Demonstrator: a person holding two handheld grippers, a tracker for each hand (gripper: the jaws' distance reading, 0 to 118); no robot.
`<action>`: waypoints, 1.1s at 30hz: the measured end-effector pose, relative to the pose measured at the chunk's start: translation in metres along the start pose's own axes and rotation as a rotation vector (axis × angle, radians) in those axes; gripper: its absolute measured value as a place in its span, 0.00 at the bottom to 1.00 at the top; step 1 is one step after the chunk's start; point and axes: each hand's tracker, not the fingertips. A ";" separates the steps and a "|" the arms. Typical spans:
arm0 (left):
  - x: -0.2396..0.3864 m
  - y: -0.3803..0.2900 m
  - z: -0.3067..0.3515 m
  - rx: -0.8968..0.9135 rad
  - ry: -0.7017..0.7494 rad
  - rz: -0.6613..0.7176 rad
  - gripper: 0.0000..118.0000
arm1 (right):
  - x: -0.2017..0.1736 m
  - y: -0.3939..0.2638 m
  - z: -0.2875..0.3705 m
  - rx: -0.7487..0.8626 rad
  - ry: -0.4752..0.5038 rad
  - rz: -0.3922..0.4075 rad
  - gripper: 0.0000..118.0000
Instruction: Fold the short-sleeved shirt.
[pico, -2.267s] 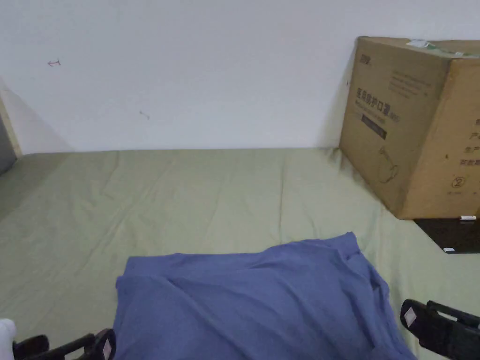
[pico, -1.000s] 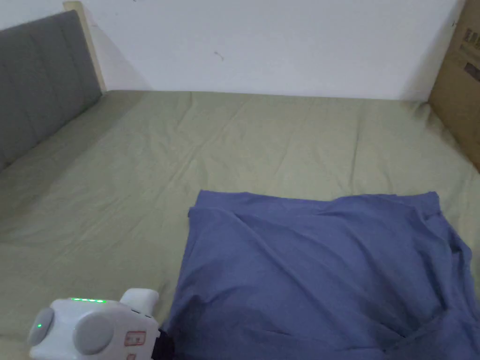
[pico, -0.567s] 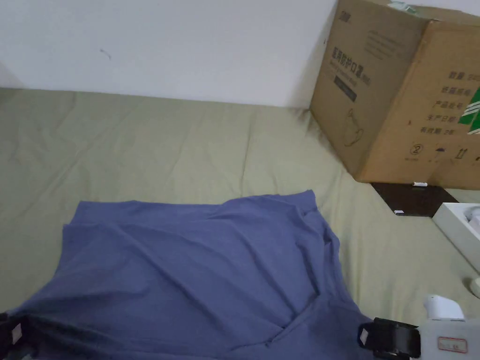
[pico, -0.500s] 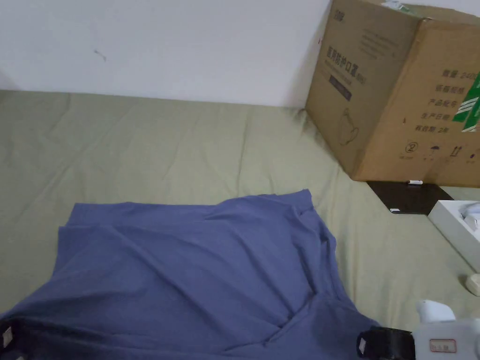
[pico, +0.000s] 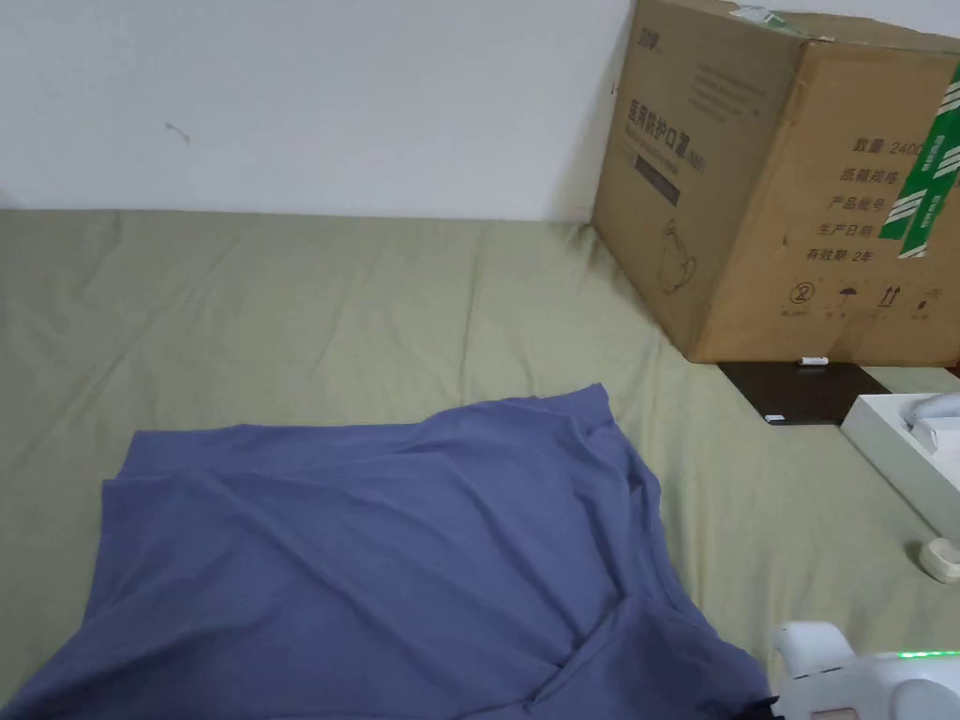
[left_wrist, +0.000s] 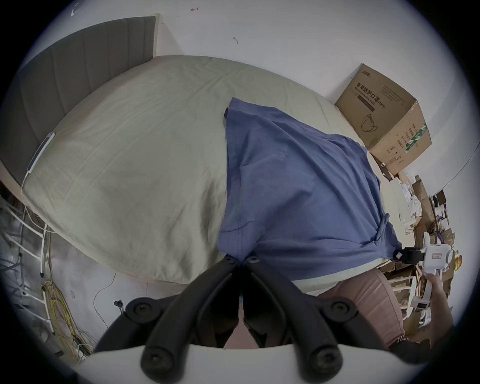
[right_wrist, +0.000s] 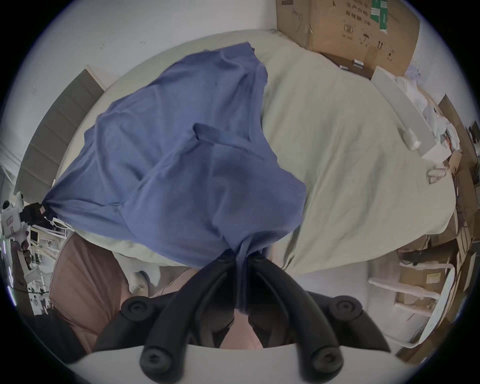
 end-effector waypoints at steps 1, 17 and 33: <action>0.007 -0.002 0.007 0.001 -0.008 0.001 0.00 | -0.001 -0.002 0.005 0.017 -0.002 0.014 0.06; -0.016 0.014 0.042 -0.033 -0.140 0.085 0.00 | -0.009 -0.005 0.112 0.089 0.038 -0.106 0.06; -0.015 0.174 -0.111 -0.107 -0.143 0.231 0.05 | 0.020 0.208 -0.010 -0.003 0.105 -0.295 0.06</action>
